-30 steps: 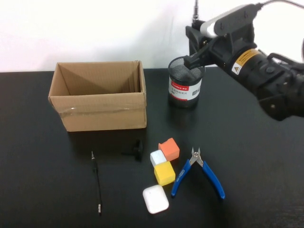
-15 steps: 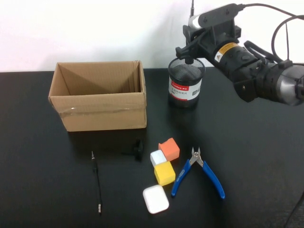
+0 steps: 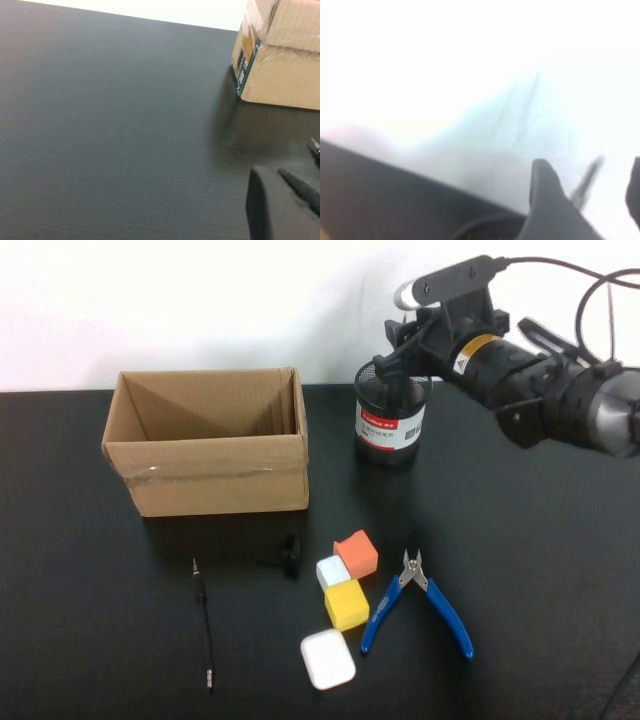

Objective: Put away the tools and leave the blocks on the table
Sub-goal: Place the picked object into the round holder, then pick up the pliers from the table

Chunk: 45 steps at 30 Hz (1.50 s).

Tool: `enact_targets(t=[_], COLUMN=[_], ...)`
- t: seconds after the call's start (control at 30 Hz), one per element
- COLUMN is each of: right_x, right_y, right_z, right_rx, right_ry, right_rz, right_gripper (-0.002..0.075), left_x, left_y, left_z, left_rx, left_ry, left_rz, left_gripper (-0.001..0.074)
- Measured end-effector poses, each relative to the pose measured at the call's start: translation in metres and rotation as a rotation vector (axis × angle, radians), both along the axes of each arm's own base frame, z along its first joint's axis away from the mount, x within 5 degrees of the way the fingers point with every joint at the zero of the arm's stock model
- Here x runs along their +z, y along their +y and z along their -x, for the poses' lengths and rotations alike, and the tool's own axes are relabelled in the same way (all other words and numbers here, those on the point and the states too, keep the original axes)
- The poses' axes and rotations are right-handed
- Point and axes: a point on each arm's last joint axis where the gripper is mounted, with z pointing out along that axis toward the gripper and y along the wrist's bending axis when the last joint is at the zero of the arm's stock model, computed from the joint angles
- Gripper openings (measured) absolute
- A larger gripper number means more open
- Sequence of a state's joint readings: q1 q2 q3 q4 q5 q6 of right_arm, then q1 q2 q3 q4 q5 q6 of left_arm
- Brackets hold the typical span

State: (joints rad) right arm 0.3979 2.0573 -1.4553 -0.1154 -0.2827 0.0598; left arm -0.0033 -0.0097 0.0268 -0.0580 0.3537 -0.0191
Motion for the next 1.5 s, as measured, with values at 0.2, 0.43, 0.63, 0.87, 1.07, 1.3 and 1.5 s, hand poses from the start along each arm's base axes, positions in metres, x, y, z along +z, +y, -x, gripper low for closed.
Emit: enact_targets(t=[0.2,0.43,0.63,0.87,1.07,1.3,1.5], right_x=[0.048,0.073,0.038,-0.021,-0.052,-0.072,-0.079], right_y=[-0.004,-0.018,-0.02,-0.017,-0.016,-0.014,-0.012], right_z=[0.029,0.081,0.103,0.123,0.134,0.131,0.13], right_rx=[-0.009,-0.039,-0.031,0.063,0.103,0.108,0.106], right_ry=[0.122,0.516,0.898,1.124,1.184,1.201,1.217], right_rz=[0.061,0.192,0.259,0.307,0.297,0.29,0.288], right_gripper=[0.0283,0.0283,0.0283,0.0283,0.0283,0.0283,0.0241], left_x=[0.0,0.0,0.0,0.0,0.0,0.0,0.0], left_y=[0.0,0.0,0.0,0.0,0.0,0.0,0.0], left_z=[0.0,0.0,0.0,0.0,0.0,0.0,0.0], left_rx=[0.0,0.0,0.0,0.0,0.0,0.0,0.0], left_ry=[0.0,0.0,0.0,0.0,0.0,0.0,0.0], left_rz=[0.0,0.0,0.0,0.0,0.0,0.0,0.0], left_gripper=[-0.0004,-0.0004,-0.0004,-0.0004,-0.0004,-0.0004,-0.0004])
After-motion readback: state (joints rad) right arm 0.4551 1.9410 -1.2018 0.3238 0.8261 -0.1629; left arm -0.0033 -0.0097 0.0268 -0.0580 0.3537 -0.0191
